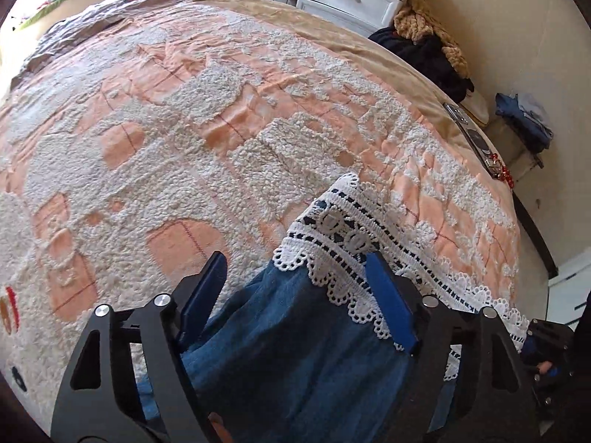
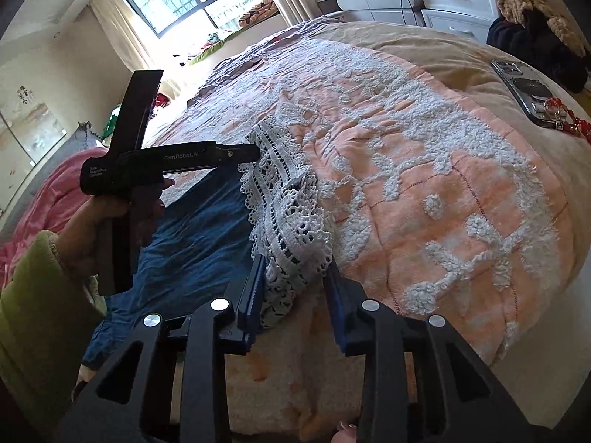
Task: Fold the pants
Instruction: 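Grasp the lace hem with the right tool and lift it up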
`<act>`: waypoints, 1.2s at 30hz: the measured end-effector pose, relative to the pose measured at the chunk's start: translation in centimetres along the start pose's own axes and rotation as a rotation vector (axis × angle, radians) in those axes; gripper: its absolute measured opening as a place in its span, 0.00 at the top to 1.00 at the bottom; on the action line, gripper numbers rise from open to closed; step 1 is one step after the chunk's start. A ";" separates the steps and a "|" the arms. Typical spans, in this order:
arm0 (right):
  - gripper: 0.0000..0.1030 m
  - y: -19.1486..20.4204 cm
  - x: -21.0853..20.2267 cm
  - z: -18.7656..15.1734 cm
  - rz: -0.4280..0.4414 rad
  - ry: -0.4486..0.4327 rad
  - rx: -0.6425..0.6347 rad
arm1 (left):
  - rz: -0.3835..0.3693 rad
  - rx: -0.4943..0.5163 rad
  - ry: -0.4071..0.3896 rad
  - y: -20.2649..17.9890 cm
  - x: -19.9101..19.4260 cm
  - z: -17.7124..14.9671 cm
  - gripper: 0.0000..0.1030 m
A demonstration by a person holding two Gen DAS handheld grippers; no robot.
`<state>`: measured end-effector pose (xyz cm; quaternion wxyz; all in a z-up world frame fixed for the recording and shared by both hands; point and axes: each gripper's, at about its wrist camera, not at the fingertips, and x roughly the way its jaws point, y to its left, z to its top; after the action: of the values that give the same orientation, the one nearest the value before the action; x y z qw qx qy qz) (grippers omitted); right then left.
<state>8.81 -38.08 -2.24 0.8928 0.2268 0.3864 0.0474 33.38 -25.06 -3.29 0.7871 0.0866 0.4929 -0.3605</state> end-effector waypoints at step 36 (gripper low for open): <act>0.77 4.3 -3.0 0.7 0.215 -0.175 -0.151 | -0.227 -0.048 -0.201 2.8 -10.7 -2.3 0.83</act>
<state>7.57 -35.25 2.09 0.9273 0.2024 0.2761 0.1518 30.83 -16.70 3.93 0.7887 -0.0250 0.4264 -0.4422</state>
